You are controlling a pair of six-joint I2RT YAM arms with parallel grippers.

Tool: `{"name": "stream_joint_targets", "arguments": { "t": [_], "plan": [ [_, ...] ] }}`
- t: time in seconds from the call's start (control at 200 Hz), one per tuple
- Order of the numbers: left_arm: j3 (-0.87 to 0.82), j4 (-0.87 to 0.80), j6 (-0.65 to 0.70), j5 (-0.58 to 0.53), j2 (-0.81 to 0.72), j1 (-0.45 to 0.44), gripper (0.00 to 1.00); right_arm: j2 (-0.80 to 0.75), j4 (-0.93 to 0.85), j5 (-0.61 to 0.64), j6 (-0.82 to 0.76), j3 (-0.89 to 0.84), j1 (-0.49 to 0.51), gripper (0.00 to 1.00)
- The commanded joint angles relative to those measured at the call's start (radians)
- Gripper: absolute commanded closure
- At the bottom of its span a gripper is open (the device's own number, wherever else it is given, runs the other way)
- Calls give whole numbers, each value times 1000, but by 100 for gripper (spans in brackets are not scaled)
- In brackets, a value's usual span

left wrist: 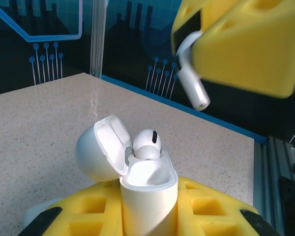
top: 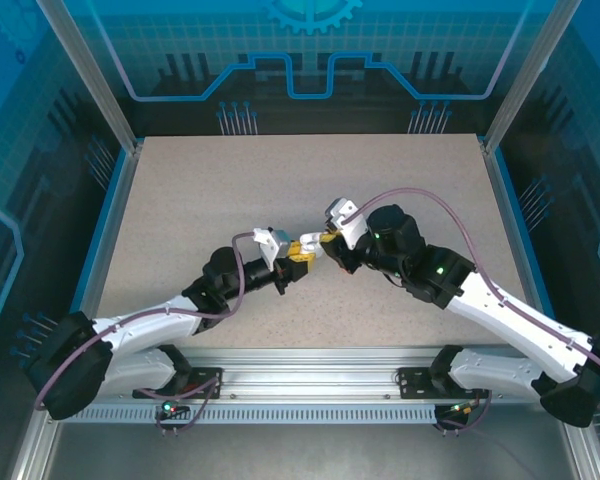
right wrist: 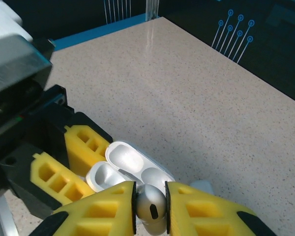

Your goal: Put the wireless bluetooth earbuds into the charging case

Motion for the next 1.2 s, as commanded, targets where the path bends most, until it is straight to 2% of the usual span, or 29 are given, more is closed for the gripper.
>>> {"name": "stream_joint_targets", "arguments": {
  "t": [0.0, 0.46, 0.91, 1.196],
  "plan": [
    [35, 71, -18, 32, 1, -8, 100, 15, 69, 22, -38, -8, 26, 79],
    [33, 77, -17, 34, -6, -9, 100, 75, 117, 20, -45, -9, 56, 79],
    [33, 82, -24, 31, -15, -9, 100, 85, 144, 96, -73, -30, 94, 79],
    [28, 76, -21, 19, -30, -9, 100, 75, 128, 56, -63, -51, 98, 79]
  ]
}}
